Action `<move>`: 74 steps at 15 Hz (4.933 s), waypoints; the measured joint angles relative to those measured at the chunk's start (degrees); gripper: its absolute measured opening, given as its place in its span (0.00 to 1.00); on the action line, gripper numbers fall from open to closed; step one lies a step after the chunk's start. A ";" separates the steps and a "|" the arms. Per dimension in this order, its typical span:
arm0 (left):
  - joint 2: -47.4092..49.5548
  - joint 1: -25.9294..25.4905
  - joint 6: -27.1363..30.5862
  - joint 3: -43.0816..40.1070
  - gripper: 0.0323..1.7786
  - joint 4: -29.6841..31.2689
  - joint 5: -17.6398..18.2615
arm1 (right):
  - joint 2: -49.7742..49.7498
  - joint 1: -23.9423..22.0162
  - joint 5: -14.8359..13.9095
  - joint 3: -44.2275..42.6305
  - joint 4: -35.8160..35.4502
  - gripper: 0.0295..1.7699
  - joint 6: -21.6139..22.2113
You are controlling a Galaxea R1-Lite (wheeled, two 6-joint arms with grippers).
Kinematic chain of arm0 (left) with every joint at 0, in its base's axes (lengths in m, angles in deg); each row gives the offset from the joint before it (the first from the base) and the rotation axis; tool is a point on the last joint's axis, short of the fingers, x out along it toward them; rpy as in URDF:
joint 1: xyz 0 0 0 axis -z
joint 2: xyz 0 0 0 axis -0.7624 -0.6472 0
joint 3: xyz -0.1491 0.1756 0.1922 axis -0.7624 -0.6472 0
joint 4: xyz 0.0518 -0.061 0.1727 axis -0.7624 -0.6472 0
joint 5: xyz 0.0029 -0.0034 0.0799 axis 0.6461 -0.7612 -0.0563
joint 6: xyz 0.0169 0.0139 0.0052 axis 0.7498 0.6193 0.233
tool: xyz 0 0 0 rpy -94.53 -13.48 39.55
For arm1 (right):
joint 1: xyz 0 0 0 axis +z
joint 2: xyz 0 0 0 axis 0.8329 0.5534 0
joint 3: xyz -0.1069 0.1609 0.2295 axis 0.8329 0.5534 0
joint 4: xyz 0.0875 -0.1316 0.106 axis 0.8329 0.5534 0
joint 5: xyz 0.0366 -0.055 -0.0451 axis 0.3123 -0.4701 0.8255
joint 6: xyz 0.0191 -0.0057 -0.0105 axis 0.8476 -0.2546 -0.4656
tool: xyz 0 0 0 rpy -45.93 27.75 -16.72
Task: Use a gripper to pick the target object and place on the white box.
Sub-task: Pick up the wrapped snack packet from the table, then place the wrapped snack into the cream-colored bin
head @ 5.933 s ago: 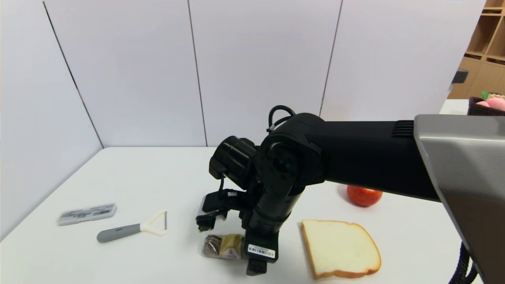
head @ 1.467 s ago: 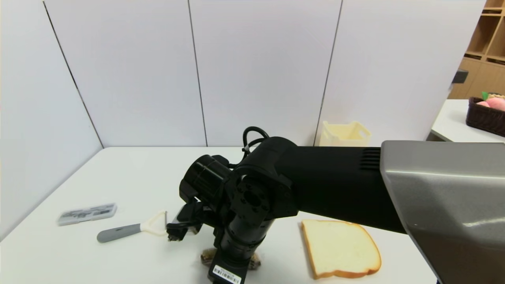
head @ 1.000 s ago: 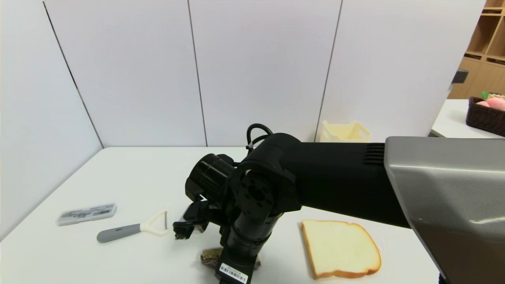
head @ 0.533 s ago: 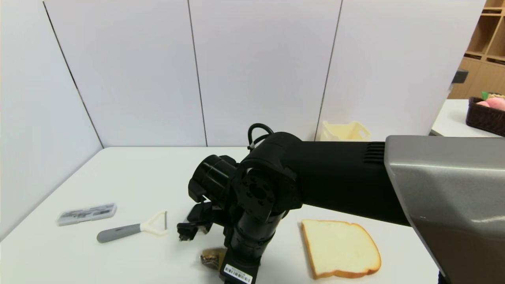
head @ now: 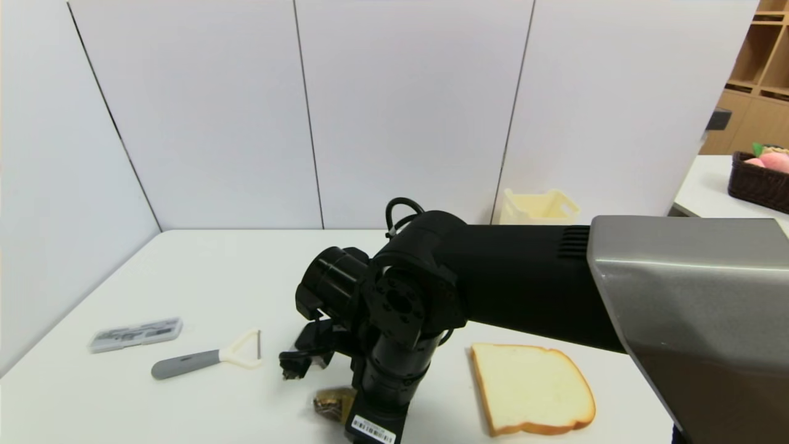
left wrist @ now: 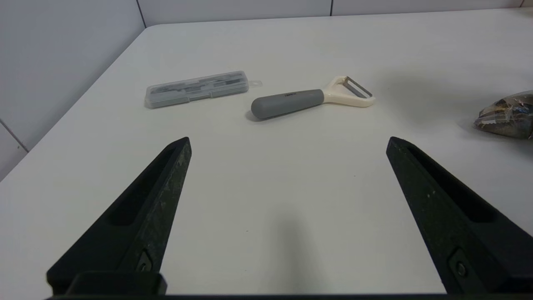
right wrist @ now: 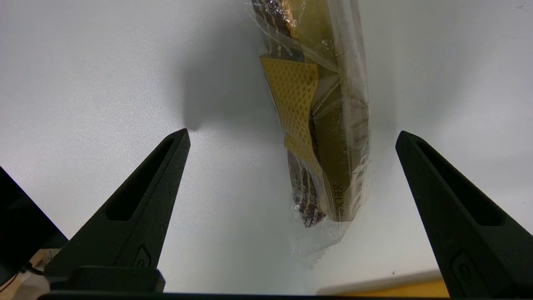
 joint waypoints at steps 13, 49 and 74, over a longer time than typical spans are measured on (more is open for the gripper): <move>0.00 0.00 0.00 0.00 0.95 0.02 0.01 | 1.23 -0.40 0.00 -0.06 -0.39 0.50 -0.30; 0.00 0.00 -0.02 0.00 0.95 0.00 0.01 | -12.13 -6.47 -1.93 2.26 4.33 0.07 -0.11; 0.00 0.00 0.00 0.00 0.95 0.02 0.01 | -22.71 -35.04 -5.30 4.27 3.78 0.07 0.65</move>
